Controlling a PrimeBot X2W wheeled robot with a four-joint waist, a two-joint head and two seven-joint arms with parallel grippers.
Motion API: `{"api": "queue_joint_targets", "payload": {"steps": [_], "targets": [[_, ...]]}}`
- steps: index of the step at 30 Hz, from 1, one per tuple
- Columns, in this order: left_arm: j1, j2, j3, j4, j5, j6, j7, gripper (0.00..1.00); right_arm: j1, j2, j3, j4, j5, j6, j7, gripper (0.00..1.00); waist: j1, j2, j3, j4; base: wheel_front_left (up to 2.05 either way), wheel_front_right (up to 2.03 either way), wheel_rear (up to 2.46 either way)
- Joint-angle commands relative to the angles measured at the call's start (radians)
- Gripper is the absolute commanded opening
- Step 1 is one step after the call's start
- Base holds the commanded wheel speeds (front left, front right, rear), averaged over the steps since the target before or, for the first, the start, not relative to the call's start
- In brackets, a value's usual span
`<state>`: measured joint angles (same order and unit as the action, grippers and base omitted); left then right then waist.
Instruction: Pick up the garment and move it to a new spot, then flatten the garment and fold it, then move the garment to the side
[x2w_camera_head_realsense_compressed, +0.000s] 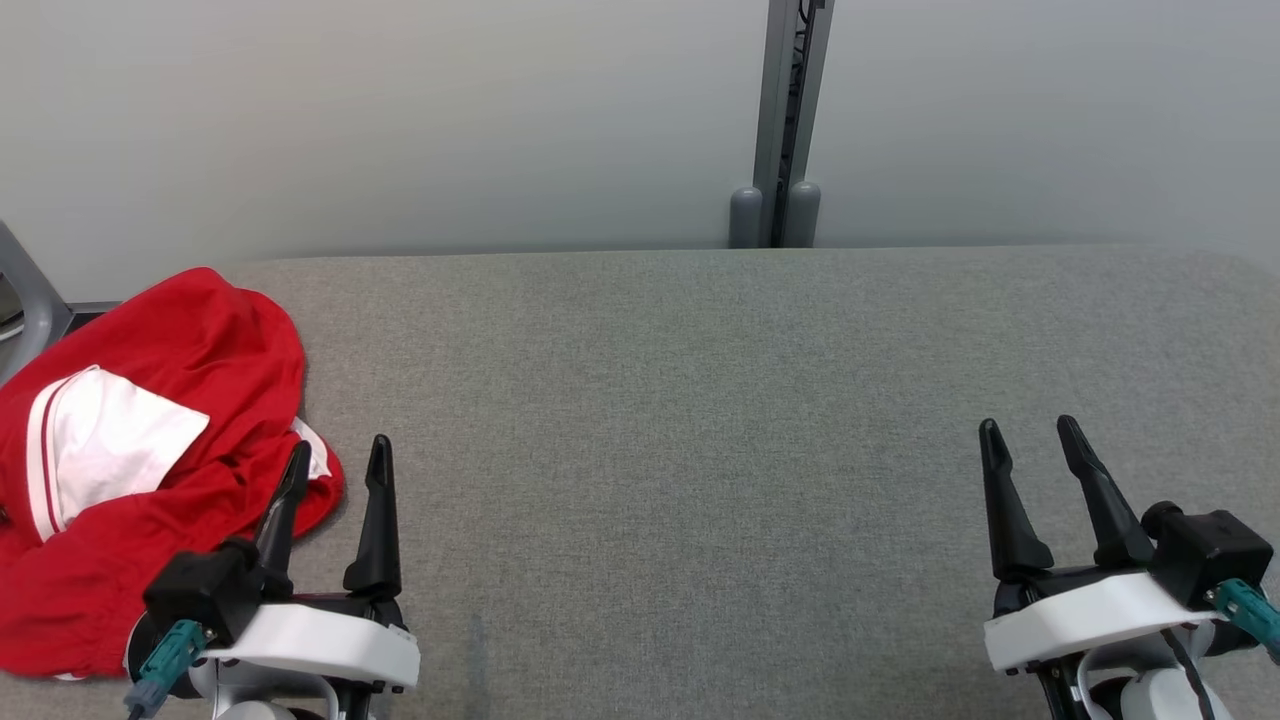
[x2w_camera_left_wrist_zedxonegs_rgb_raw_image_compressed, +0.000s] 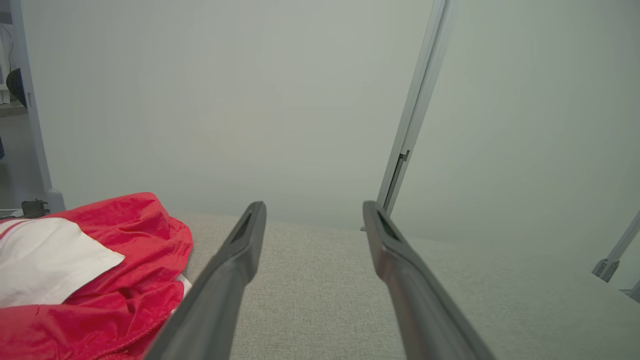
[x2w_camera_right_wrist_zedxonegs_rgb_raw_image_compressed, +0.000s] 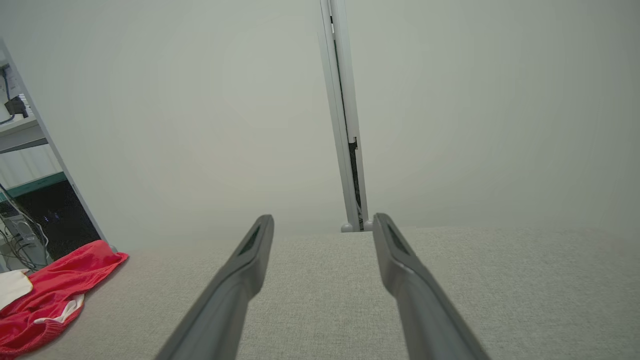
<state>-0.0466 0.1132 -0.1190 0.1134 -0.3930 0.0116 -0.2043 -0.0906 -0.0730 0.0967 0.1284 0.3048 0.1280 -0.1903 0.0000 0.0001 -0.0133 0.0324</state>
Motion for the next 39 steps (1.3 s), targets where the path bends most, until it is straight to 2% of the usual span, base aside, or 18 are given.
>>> {"api": "queue_joint_targets", "payload": {"steps": [1, 30, 39], "targets": [[-0.008, 0.008, -0.003, -0.009, 0.024, 0.008, -0.008, 1.00, -0.009, -0.009, 0.000, -0.010, -0.019, 0.004, -0.010, 1.00, 0.0000, -0.0001, 0.000, 0.000, 0.00, 0.00, 0.00], [0.005, 0.020, -0.037, -0.005, 0.209, 0.035, -0.062, 1.00, -0.001, -0.005, 0.023, -0.035, -0.231, 0.004, -0.062, 1.00, 0.0000, -0.0001, -0.009, 0.013, 0.00, 0.00, 0.00], [0.001, 0.020, -0.036, 0.004, 0.185, 0.031, -0.061, 1.00, -0.002, -0.002, 0.020, -0.032, -0.224, 0.004, -0.064, 1.00, 0.0000, -0.0001, -0.009, 0.012, 0.00, 0.00, 0.00]]}}
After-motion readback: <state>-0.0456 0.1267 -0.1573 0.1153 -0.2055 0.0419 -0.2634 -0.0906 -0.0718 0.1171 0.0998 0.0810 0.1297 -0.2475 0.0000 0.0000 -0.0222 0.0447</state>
